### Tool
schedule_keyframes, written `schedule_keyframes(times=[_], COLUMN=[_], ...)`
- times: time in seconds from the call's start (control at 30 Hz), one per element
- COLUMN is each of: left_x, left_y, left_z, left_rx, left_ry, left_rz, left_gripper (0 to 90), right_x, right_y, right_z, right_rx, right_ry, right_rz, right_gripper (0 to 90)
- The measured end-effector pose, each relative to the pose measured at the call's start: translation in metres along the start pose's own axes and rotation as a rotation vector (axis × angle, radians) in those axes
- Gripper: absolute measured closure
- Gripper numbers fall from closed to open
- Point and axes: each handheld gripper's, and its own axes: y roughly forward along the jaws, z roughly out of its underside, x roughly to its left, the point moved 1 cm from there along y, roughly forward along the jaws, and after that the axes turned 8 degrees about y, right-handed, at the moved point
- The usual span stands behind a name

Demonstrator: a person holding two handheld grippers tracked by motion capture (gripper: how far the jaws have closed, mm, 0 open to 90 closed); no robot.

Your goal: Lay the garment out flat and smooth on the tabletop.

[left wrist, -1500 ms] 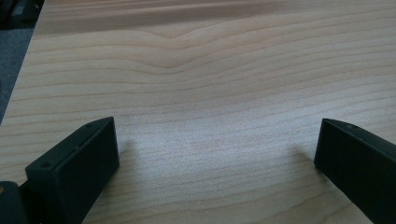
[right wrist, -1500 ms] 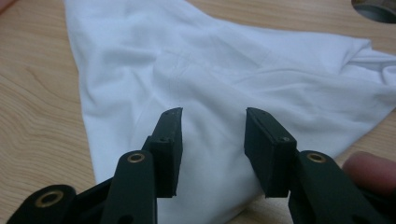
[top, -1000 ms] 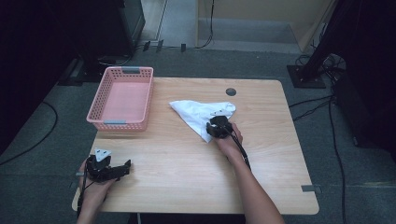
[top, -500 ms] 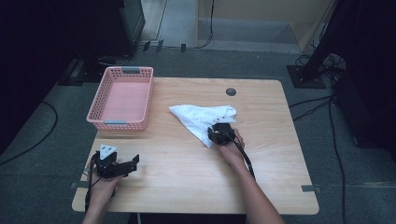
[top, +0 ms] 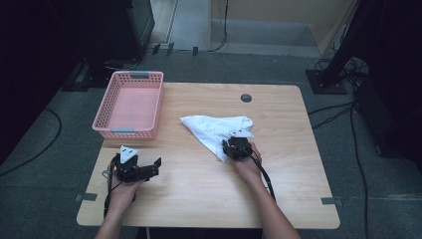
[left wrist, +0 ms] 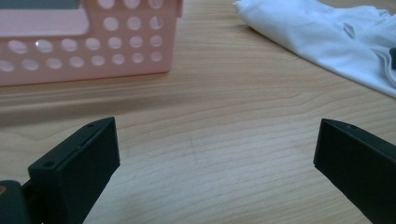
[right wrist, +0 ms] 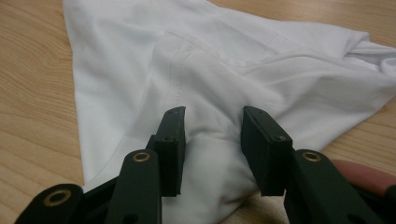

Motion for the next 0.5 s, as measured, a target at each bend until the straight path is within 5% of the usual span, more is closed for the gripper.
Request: schedule_keyframes(times=[0.5], left_x=[-0.044], left_y=[0.032], left_z=[-0.025], left_rx=[0.035], left_ry=[0.047], left_rz=[0.014], left_gripper=[13.6], right_x=[0.001], right_y=[-0.011], right_z=[0.01], right_rx=[-0.002], right_ry=[-0.004], right_rz=[-0.014], right_gripper=[61.1])
